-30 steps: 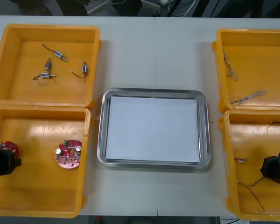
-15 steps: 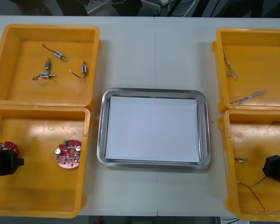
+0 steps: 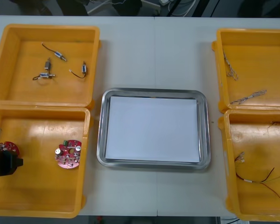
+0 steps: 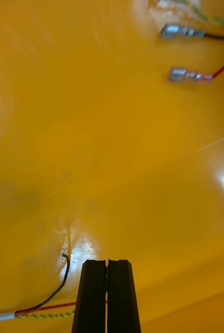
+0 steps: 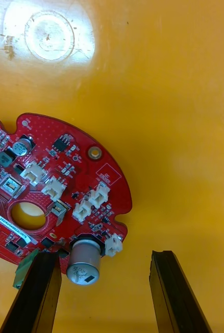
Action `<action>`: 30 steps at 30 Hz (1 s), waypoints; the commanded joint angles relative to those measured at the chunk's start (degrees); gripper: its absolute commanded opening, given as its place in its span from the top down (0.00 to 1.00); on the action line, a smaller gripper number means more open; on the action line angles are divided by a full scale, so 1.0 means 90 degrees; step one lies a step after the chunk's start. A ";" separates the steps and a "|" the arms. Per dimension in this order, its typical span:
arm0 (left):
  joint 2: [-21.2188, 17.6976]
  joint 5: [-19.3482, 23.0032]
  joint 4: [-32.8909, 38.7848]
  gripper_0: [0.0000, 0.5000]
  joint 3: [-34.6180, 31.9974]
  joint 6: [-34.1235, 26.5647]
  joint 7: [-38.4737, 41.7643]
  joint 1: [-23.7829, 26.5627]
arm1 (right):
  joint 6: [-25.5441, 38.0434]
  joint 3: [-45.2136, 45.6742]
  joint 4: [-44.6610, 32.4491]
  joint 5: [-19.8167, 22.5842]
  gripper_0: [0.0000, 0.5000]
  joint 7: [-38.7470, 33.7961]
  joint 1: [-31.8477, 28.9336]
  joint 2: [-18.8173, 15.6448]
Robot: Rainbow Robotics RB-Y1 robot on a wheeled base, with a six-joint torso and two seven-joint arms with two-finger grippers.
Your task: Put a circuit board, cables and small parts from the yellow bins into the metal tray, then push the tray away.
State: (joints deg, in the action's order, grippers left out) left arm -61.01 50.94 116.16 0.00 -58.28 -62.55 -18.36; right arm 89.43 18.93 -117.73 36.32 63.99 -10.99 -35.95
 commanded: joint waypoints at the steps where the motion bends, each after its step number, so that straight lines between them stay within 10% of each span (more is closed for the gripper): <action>1: -0.0262 -0.0065 -0.0045 0.00 0.0078 0.0098 -0.0540 -0.0176 | 0.0043 0.0240 -0.0190 0.0124 1.00 -0.0157 0.0186 -0.0498; 12: -0.0252 -0.0075 -0.0064 0.00 0.0088 0.0108 -0.0550 -0.0176 | 0.0034 0.0367 -0.0034 0.0339 1.00 -0.0177 0.0244 -0.1201; 13: -0.0252 -0.0084 -0.0064 0.06 0.0098 0.0108 -0.0540 -0.0167 | 0.0043 0.0377 0.0005 0.0349 1.00 -0.0157 0.0264 -0.1221; 17: -0.0252 -0.0104 -0.0064 0.98 0.0117 0.0138 -0.0550 -0.0176 | -0.0005 0.0475 0.0220 0.0369 1.00 -0.0118 0.0352 -0.1289; 30: -0.0252 -0.0075 -0.0064 1.00 0.0117 0.0157 -0.0540 -0.0157 | -0.0494 0.0601 0.1177 0.0320 1.00 -0.0128 0.0430 -0.1602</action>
State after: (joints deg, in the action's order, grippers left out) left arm -61.02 50.63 115.54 0.03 -57.54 -62.55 -18.36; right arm 86.33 22.19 -108.77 39.13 63.99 -8.31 -46.97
